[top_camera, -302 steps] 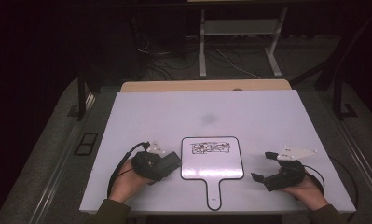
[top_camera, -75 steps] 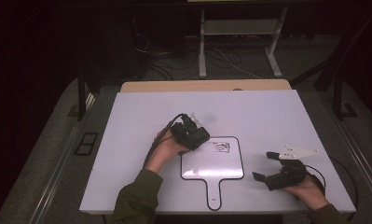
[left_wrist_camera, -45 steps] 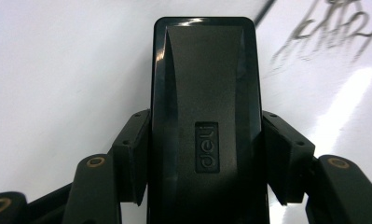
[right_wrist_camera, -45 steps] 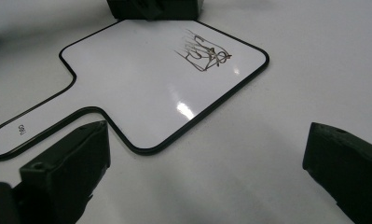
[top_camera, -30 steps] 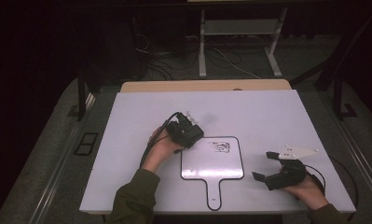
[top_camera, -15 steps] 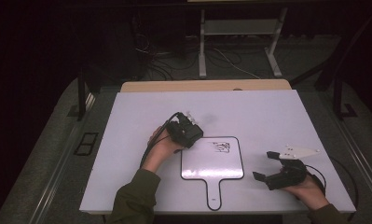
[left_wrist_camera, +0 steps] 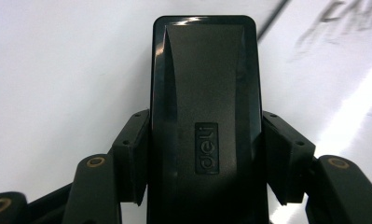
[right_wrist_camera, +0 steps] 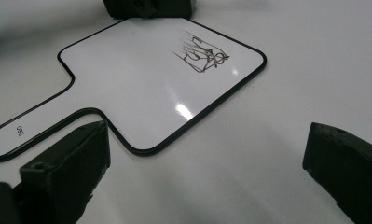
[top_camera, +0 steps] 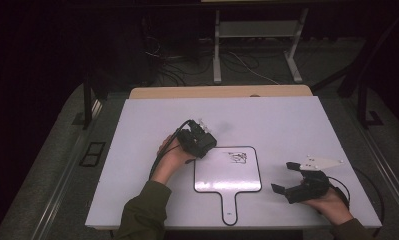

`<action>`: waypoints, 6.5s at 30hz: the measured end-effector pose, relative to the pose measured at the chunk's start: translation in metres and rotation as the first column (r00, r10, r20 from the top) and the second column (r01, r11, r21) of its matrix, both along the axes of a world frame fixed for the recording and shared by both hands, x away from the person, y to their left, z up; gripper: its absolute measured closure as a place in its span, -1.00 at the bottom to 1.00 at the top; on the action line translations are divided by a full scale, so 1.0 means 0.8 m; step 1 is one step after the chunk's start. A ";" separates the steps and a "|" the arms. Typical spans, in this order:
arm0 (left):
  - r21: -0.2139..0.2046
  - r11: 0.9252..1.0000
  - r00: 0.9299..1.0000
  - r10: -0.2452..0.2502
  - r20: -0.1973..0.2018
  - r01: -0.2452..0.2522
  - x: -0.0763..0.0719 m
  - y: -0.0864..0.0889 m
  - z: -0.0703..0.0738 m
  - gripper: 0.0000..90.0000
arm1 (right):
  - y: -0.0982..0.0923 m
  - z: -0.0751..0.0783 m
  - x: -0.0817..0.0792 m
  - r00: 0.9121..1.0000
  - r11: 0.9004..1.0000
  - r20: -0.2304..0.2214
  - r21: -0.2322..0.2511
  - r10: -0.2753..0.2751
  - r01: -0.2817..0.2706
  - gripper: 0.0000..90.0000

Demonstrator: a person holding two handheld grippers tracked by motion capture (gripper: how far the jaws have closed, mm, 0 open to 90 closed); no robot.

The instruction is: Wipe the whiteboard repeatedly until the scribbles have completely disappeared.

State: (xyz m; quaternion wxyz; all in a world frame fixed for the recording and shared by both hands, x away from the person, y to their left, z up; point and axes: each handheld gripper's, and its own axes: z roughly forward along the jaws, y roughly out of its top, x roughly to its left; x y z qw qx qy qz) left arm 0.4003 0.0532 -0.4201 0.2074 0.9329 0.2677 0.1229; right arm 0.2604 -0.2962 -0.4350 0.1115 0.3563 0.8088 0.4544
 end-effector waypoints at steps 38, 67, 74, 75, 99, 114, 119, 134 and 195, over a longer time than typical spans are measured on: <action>-0.023 0.994 0.991 -0.108 -0.074 0.106 -0.037 -0.019 0.001 -0.12 | 0.000 0.001 -0.001 1.000 1.000 0.006 0.001 -0.002 0.002 -1.00; -0.110 0.991 0.994 -0.085 -0.071 0.077 -0.012 -0.024 0.006 -0.12 | -0.002 0.001 -0.001 1.000 1.000 0.007 0.003 -0.007 0.007 -1.00; -0.102 0.983 0.985 -0.157 -0.071 0.150 -0.014 -0.059 0.006 -0.11 | -0.002 0.001 -0.001 1.000 1.000 0.007 0.002 -0.007 0.007 -1.00; -0.102 0.983 0.984 -0.161 -0.076 0.153 -0.016 -0.066 0.006 -0.11 | -0.002 0.001 -0.001 1.000 1.000 0.008 0.003 -0.007 0.007 -1.00; -0.054 0.985 0.985 -0.166 -0.046 0.164 0.004 -0.098 0.008 -0.11 | -0.005 0.001 -0.001 1.000 1.000 0.007 0.006 -0.009 0.009 -1.00; -0.043 0.987 0.987 -0.155 -0.045 0.153 0.010 -0.094 0.008 -0.11 | -0.001 0.000 0.000 1.000 1.000 0.004 -0.001 -0.003 0.003 -1.00; -0.040 0.980 0.979 -0.196 -0.056 0.193 0.008 -0.118 0.009 -0.12 | -0.002 0.000 0.000 1.000 1.000 0.002 0.003 -0.005 0.005 -1.00; -0.069 0.963 0.964 -0.263 -0.051 0.259 -0.007 -0.148 0.006 -0.12 | -0.003 0.001 0.000 1.000 1.000 0.005 0.005 -0.003 0.003 -1.00; 0.010 0.976 0.975 -0.218 -0.032 0.219 0.014 -0.137 0.009 -0.12 | -0.002 0.002 0.001 1.000 1.000 0.004 0.006 -0.016 0.016 -1.00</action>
